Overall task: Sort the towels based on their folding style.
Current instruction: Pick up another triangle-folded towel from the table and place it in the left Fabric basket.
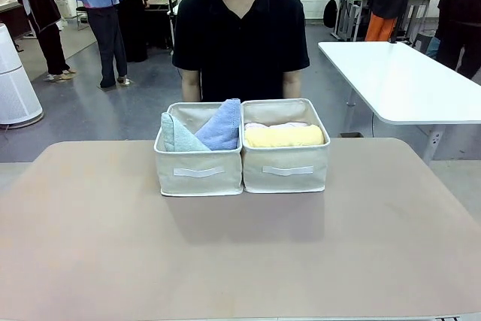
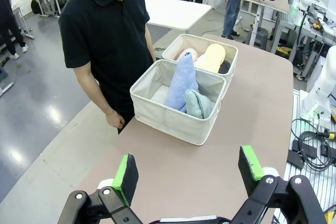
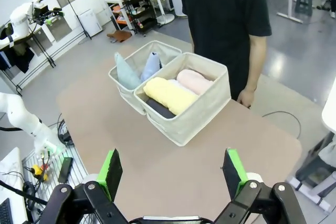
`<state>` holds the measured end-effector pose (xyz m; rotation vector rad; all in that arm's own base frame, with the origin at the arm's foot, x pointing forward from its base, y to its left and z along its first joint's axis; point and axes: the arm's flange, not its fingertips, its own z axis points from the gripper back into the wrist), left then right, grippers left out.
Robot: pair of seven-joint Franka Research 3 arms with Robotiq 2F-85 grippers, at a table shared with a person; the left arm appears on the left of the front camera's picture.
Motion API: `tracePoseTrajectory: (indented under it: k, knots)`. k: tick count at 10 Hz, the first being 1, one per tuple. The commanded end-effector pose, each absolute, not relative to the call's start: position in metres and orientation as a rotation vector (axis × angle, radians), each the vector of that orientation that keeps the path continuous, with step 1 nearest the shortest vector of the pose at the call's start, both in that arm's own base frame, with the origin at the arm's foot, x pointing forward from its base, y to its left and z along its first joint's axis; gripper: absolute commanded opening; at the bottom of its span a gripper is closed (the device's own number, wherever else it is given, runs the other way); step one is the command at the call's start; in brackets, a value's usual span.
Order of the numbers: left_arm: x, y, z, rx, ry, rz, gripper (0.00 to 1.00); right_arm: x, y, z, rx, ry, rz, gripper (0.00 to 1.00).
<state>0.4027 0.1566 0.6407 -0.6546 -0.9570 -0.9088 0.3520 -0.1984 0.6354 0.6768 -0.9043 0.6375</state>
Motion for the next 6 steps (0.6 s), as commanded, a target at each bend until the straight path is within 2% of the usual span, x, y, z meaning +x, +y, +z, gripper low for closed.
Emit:
tracePoseTrajectory:
  k: [1,6]
  knots:
    - [0.4015,0.1557,0.641,-0.662,-0.977,-0.92,1.0,0.3523,-0.1987,0.6341,0.686,-0.931,0.655,1.0]
    - [0.4015,0.1557,0.641,-0.662,-0.977,-0.92,1.0,0.3523,-0.1987,0.6341,0.686,-0.931,0.655,1.0]
